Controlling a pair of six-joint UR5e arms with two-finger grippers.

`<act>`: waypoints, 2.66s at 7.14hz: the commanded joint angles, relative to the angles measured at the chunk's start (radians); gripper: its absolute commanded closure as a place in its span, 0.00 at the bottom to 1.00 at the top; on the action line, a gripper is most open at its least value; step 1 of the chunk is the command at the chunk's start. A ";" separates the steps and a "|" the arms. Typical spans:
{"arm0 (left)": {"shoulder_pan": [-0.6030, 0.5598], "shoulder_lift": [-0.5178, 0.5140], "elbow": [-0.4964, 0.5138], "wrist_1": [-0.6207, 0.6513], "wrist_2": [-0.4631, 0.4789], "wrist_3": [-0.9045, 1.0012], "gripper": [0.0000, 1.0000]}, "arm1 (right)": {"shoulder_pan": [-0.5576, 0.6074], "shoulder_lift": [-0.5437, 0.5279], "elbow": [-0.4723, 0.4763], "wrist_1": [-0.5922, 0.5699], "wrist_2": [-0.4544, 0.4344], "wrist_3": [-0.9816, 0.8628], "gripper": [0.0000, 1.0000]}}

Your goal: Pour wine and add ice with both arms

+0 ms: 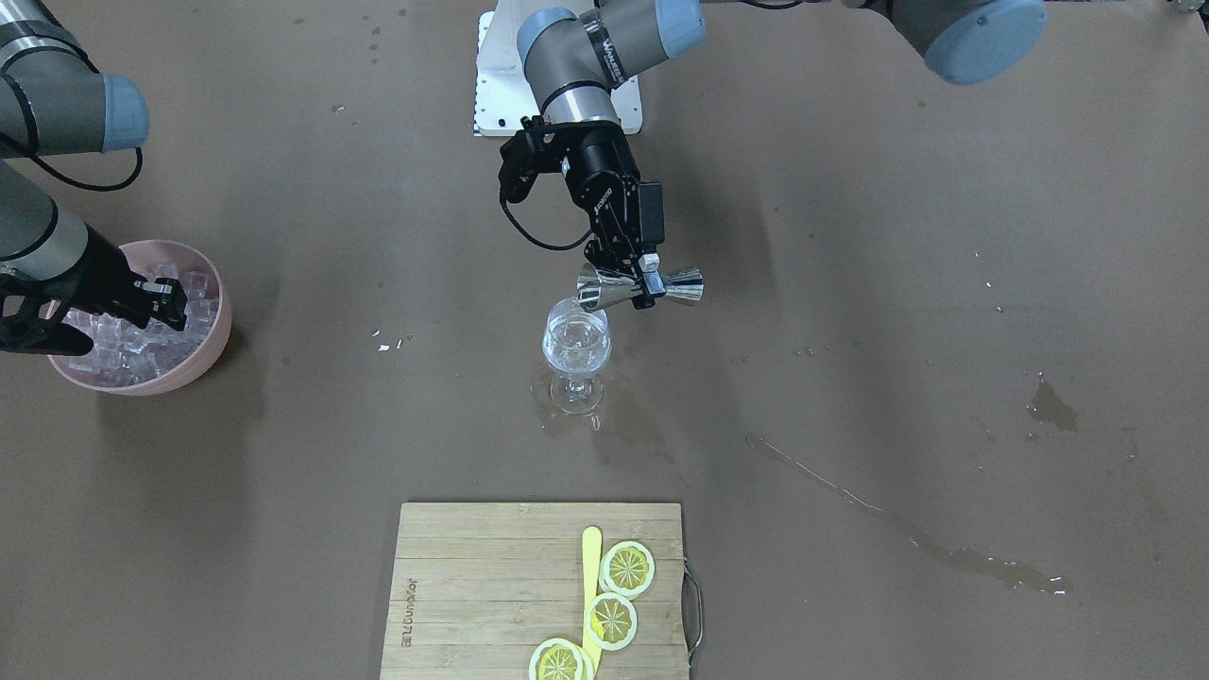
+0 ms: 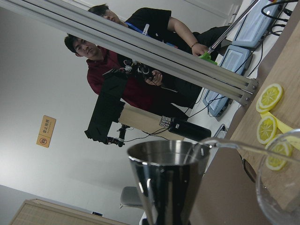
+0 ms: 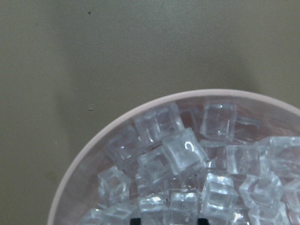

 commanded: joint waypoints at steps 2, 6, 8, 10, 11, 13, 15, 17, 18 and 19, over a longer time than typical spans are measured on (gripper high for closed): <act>-0.005 -0.001 0.029 0.023 0.002 0.002 1.00 | 0.030 0.011 0.017 -0.015 0.035 0.000 0.92; -0.011 -0.039 0.006 -0.053 -0.009 -0.025 1.00 | 0.032 0.011 0.008 -0.026 0.034 0.002 0.51; -0.025 -0.024 -0.111 -0.097 -0.096 -0.025 1.00 | 0.029 0.005 -0.002 -0.018 0.020 0.002 0.38; -0.114 0.066 -0.256 -0.153 -0.284 -0.026 1.00 | 0.024 0.003 -0.008 -0.014 0.012 0.000 0.19; -0.187 0.132 -0.279 -0.234 -0.404 -0.023 1.00 | 0.021 0.005 -0.012 -0.014 0.009 0.000 0.19; -0.351 0.291 -0.279 -0.409 -0.678 -0.023 1.00 | 0.018 0.010 -0.022 -0.014 0.009 -0.001 0.20; -0.543 0.396 -0.270 -0.485 -0.918 -0.022 1.00 | 0.018 0.010 -0.025 -0.014 0.008 -0.008 0.22; -0.760 0.465 -0.221 -0.518 -1.143 -0.011 1.00 | 0.018 0.008 -0.029 -0.014 0.009 -0.023 0.27; -0.815 0.559 -0.128 -0.737 -1.193 -0.012 1.00 | 0.018 0.010 -0.031 -0.014 0.009 -0.024 0.34; -0.845 0.615 0.043 -1.039 -1.216 -0.020 1.00 | 0.018 0.011 -0.034 -0.012 0.008 -0.032 0.39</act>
